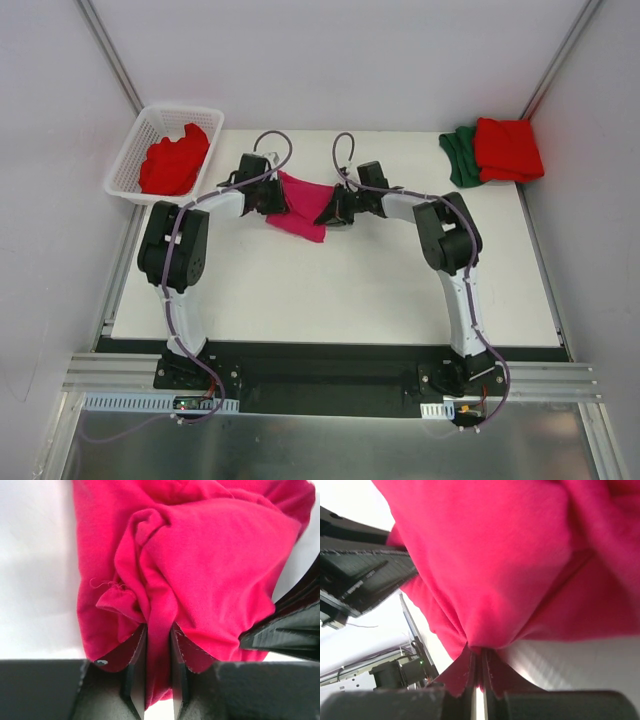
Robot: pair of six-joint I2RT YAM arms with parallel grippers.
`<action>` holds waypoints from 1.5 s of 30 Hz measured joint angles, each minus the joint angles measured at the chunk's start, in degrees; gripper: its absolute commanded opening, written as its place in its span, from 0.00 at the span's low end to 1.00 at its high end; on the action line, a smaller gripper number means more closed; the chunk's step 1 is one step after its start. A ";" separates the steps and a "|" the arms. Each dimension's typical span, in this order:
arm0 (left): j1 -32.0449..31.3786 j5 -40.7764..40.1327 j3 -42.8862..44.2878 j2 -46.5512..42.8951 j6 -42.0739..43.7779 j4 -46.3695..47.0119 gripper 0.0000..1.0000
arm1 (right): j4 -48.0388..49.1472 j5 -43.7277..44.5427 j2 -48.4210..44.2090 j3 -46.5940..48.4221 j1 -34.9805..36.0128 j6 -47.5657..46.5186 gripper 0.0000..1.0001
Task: Fold and stack the t-shirts
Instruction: Fold the long partially folded tshirt into a neat square
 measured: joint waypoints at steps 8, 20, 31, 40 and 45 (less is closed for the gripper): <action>-6.60 -0.33 -10.69 -8.44 -2.29 0.09 0.13 | -5.05 3.61 -12.74 -13.09 0.00 -4.28 0.01; -18.60 -0.59 -27.21 -24.92 -9.99 -1.68 0.29 | -21.57 9.09 -28.30 -26.58 1.88 -12.96 0.38; -18.91 -3.63 -33.51 -34.97 -12.96 -7.85 0.99 | -28.96 18.05 -33.44 -27.47 2.45 -16.65 0.54; -18.95 -7.63 -33.42 -49.92 -12.63 -15.50 0.99 | -29.70 24.48 -37.29 -26.60 2.45 -17.05 0.54; -18.95 -8.87 -27.96 -53.64 -10.84 -17.22 0.52 | -29.68 27.91 -40.04 -26.60 2.29 -16.90 0.52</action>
